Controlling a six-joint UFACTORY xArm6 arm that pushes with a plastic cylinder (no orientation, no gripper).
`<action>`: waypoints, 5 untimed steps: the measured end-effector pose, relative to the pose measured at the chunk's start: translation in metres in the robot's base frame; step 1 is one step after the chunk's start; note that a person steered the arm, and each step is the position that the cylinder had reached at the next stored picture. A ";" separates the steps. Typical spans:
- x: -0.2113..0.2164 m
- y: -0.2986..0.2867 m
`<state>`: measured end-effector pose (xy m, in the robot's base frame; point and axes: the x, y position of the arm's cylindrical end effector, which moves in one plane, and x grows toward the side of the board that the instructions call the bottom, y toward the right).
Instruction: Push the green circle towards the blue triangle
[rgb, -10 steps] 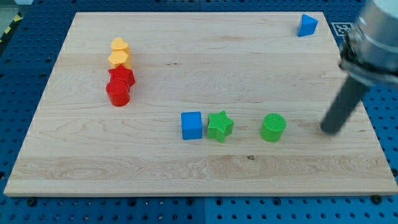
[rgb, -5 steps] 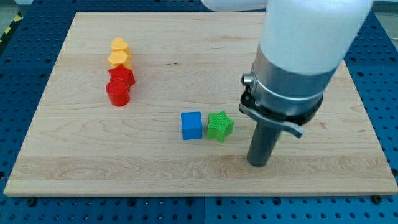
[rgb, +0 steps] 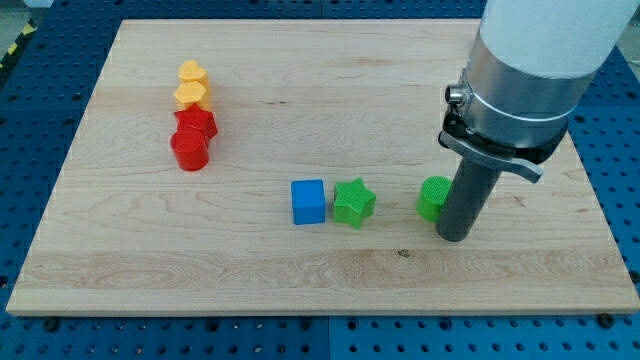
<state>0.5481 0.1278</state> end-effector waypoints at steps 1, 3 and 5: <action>0.000 -0.002; -0.003 -0.015; -0.022 -0.021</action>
<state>0.5265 0.1071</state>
